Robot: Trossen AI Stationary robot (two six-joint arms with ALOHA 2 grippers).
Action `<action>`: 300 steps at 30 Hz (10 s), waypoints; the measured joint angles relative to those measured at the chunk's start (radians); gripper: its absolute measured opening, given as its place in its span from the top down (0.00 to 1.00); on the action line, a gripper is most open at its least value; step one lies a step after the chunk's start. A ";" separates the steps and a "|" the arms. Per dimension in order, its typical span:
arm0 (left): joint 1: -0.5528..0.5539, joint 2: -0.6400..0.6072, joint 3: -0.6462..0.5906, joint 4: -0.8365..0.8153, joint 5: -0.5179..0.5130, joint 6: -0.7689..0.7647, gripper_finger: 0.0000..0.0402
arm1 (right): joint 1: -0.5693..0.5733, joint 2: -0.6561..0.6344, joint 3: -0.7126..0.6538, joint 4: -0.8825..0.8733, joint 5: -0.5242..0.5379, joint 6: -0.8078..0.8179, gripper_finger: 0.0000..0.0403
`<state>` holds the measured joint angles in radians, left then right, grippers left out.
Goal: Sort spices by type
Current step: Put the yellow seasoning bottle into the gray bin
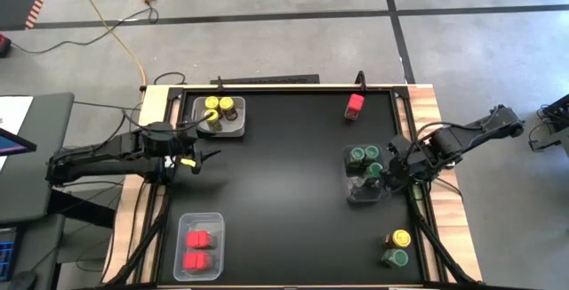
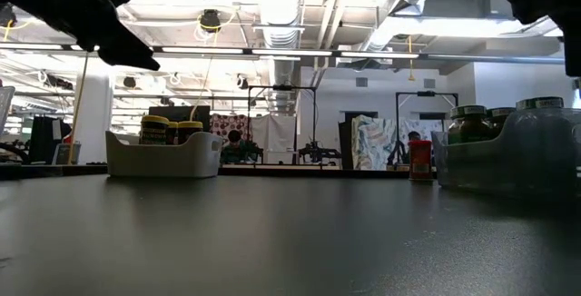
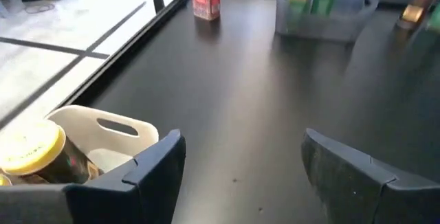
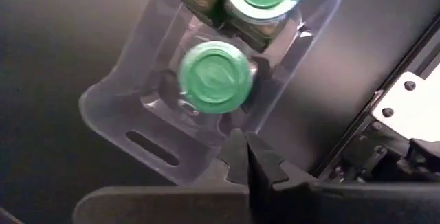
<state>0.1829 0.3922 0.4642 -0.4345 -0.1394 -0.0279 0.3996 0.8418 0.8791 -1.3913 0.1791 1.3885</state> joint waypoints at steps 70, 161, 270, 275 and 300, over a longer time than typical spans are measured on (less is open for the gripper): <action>-0.001 0.558 0.169 0.275 0.008 0.098 0.31 | 0.206 0.403 0.212 0.037 -0.057 0.366 0.84; -0.001 0.558 0.169 0.268 0.007 0.042 0.31 | 0.534 0.587 0.208 0.238 -0.335 0.671 0.28; -0.001 0.559 0.328 0.163 -0.092 -0.028 0.31 | -0.538 0.811 0.712 0.280 -0.210 -1.060 0.37; -0.001 0.559 0.328 0.139 -0.120 -0.143 0.31 | -0.607 1.053 0.946 0.184 -0.211 -1.262 0.37; -0.001 0.559 0.328 -0.003 -0.138 -0.236 0.31 | -0.555 1.535 1.467 -0.060 -0.208 -1.486 0.34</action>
<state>0.1822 0.9508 0.7918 -0.4373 -0.2774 -0.2641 -0.1550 2.3764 2.3463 -1.4514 -0.0284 -0.0978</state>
